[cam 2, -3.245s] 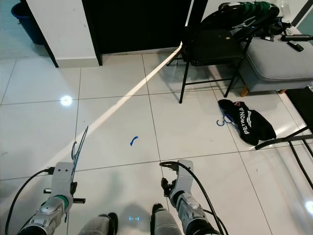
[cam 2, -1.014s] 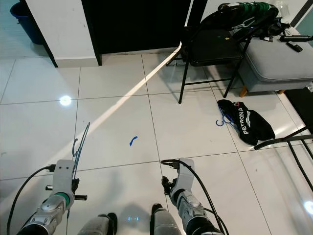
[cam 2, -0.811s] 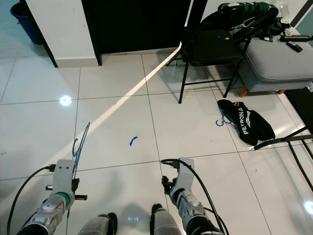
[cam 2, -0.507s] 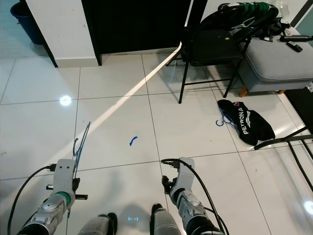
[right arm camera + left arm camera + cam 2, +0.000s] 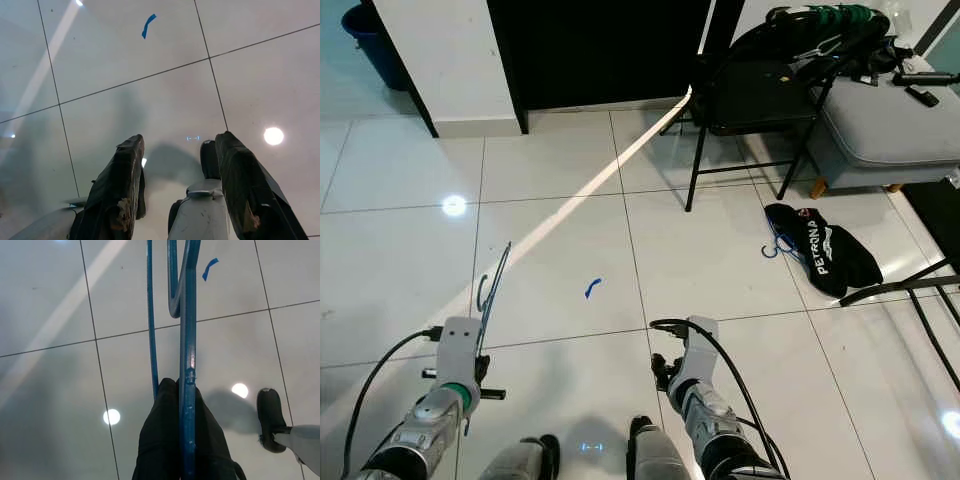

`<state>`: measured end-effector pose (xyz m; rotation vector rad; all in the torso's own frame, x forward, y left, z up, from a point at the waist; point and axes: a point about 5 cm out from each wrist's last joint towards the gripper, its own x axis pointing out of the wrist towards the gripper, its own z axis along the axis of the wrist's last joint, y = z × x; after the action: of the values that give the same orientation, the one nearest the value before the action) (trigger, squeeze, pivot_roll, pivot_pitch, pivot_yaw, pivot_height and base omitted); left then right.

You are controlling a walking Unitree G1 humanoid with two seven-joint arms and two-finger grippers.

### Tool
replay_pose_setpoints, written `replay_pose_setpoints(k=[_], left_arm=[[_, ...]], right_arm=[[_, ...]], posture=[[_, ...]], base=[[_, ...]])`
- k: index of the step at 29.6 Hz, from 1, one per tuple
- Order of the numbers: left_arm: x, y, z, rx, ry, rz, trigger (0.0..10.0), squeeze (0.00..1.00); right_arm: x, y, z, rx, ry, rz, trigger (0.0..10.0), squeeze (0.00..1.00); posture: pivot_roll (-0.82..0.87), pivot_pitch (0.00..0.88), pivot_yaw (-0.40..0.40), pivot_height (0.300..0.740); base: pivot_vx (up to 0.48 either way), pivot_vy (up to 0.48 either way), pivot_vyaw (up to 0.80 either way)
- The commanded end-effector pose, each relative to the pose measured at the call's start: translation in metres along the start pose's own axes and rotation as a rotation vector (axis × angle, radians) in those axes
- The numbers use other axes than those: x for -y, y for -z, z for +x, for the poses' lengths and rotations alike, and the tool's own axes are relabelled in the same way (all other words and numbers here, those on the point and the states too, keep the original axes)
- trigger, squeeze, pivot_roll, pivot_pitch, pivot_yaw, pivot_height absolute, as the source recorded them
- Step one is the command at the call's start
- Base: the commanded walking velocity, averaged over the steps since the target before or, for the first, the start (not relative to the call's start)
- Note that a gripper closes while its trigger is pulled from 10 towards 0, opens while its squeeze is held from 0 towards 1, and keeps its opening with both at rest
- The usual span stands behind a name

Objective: Hang hanger

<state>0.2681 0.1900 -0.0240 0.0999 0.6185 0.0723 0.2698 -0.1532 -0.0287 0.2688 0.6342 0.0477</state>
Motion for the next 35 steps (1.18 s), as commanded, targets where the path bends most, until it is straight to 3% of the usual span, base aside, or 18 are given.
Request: replay_pose_setpoints(k=[1,10,35], left_arm=[[0.0026,0.0145,-0.0030,-0.058,0.004,-0.004,10.0,0.00],[0.0092,0.0174,-0.0031,-0.087,0.049,0.053,10.0,0.00],[0.0055,0.0215,-0.0040,-0.120,0.032,0.050,10.0,0.00]], right_arm=[[0.0019,0.0098,-0.0022,-0.040,0.006,0.005,10.0,0.00],[-0.0066,0.0127,-0.0009,-0.062,-0.026,-0.021,10.0,0.00],[-0.0047,0.0153,-0.0019,-0.082,-0.025,-0.041,10.0,0.00]], posture=[[0.03,0.180,0.015,0.740],[0.03,0.176,0.021,0.740],[0.02,0.167,0.039,0.740]], base=[[0.000,0.000,0.00],[0.000,0.000,0.00],[0.000,0.000,0.00]])
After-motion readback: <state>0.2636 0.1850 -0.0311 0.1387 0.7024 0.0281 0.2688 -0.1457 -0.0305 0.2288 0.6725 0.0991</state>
